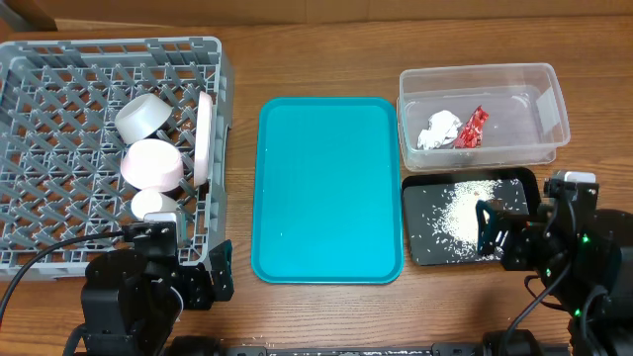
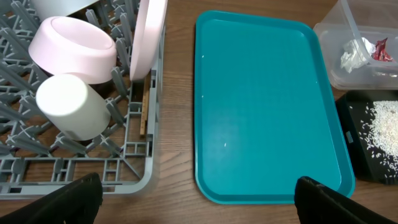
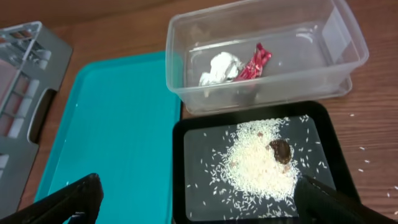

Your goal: Sort waste into correct bins and load items into the dishwasher

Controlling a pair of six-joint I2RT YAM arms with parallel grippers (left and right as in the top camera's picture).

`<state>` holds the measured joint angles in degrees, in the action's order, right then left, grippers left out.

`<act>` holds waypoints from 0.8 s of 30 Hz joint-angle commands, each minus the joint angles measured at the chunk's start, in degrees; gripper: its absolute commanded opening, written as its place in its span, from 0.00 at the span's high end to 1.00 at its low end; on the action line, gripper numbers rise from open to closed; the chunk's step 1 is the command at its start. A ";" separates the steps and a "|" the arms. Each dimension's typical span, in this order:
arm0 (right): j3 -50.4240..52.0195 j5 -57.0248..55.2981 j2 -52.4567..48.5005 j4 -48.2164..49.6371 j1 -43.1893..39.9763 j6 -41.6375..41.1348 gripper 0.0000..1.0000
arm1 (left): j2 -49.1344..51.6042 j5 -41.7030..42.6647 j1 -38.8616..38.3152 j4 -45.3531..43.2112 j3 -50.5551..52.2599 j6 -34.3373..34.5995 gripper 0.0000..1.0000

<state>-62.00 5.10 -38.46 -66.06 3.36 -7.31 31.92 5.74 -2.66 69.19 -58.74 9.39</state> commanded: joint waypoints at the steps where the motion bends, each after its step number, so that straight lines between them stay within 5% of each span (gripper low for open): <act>1: 0.92 -0.35 2.12 0.24 -0.15 -0.11 0.00 | -0.39 -0.37 -0.26 0.02 0.46 0.94 0.00; 8: 6.71 -1.22 11.19 11.06 -0.15 0.33 0.00 | -0.39 -0.39 -0.26 0.00 0.46 0.94 0.00; 24: 44.30 -0.11 37.00 56.41 0.17 0.07 0.00 | -0.39 -0.39 -0.26 0.00 0.46 0.94 0.00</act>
<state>-22.52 4.69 -3.81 -13.41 3.42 -7.27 31.92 5.72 -2.66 69.23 -58.52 9.52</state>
